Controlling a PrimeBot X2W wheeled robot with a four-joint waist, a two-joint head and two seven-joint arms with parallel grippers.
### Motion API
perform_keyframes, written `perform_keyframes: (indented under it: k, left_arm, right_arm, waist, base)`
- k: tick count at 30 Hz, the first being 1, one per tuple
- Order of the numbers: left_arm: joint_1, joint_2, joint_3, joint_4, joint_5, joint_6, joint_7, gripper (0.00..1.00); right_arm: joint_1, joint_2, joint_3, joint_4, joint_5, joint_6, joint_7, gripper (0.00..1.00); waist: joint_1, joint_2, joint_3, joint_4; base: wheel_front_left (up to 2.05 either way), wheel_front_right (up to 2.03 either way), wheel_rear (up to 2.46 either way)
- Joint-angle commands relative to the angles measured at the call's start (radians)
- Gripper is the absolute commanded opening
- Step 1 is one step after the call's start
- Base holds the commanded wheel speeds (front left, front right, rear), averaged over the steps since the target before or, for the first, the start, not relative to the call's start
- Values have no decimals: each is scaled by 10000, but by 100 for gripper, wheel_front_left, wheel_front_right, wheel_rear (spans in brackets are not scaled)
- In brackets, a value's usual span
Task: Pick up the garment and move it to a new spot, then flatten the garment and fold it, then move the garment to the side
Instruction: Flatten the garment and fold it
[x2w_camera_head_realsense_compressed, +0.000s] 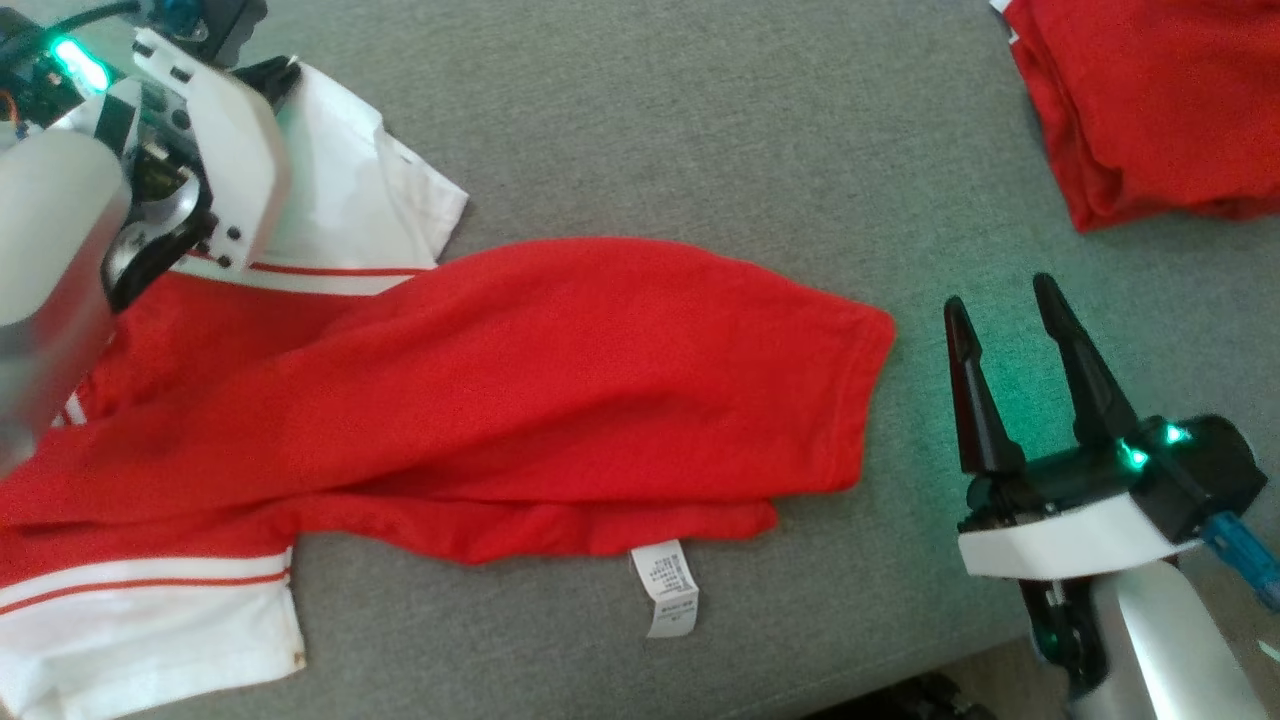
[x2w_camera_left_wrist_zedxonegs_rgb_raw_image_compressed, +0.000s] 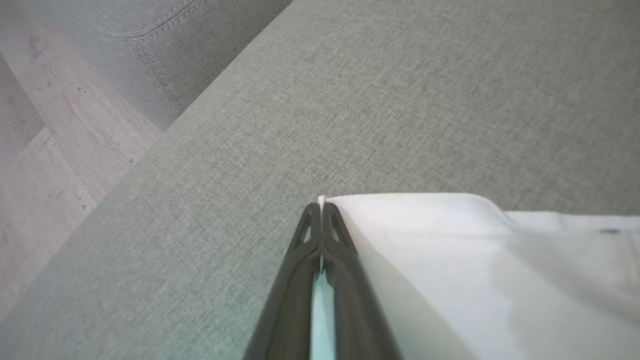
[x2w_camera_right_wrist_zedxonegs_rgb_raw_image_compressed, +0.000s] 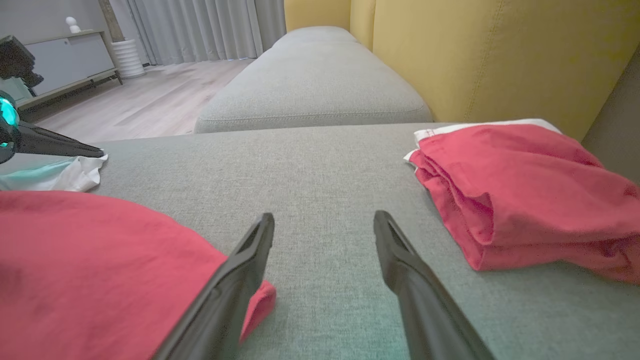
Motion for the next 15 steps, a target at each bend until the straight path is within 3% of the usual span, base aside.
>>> perform_keyframes:
  k: [1,7,15]
  left_arm:
    - [-494,537,165,-153,-14,18,-82,0]
    - [-971,714,-288,-416,40,18,-1023,0]
    - [-1259,548,-588,-495,175,18,-1813,0]
  right_arm:
    - [189,-146,157,-154,177,65,-36,100]
    - [502,-544,242,654,606,65,-36,100]
    - [-149,-666,765,1997,817,65,-36,100]
  waist:
    - [-1,0,-68,70]
    - [-1,0,-347,428]
    - [-1,0,-576,969]
  base:
    - [0,0,0]
    - [0,0,0]
    - [0,0,0]
